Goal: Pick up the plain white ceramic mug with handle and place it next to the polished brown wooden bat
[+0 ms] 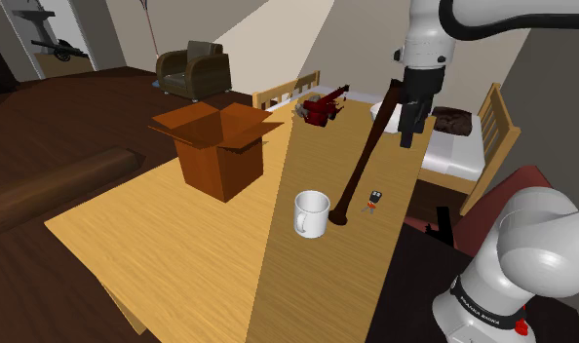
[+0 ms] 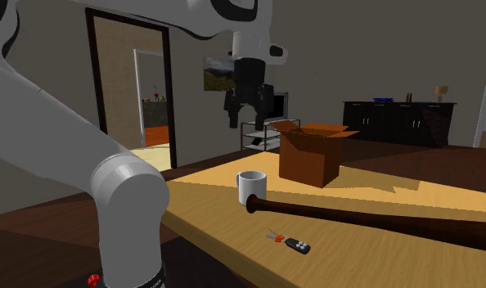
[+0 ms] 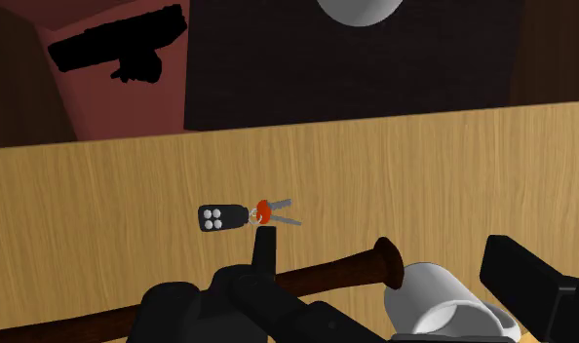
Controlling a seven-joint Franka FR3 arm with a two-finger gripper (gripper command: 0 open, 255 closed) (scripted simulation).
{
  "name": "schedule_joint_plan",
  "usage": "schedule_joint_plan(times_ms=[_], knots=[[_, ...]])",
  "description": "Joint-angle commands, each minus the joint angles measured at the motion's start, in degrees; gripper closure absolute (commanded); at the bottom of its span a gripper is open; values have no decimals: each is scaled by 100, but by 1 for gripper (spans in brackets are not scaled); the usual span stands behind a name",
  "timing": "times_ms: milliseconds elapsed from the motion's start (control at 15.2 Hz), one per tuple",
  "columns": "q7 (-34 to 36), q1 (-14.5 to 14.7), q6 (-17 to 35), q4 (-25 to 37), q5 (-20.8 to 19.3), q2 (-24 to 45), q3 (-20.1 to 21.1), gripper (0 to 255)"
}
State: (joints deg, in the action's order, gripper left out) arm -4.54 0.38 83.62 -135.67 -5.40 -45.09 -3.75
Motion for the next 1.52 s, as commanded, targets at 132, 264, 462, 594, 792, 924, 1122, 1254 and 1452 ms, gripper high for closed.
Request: schedule_joint_plan(times_ms=[132,264,462,594,792,924,1122,1254,1452], knots=[[133,42,367,-154,101,215,64,0],[259,89,737,-279,197,462,126,0],[433,158,1294,-407,335,887,221,0],[541,205,1662,-452,421,1205,283,0],[691,276,2202,-458,542,1729,374,0],[784,319,2548,-421,617,2104,435,0],[914,383,3041,-304,718,2699,522,0],[996,425,3346,-185,777,3111,575,0],[1058,459,3649,-124,818,3466,616,0]])
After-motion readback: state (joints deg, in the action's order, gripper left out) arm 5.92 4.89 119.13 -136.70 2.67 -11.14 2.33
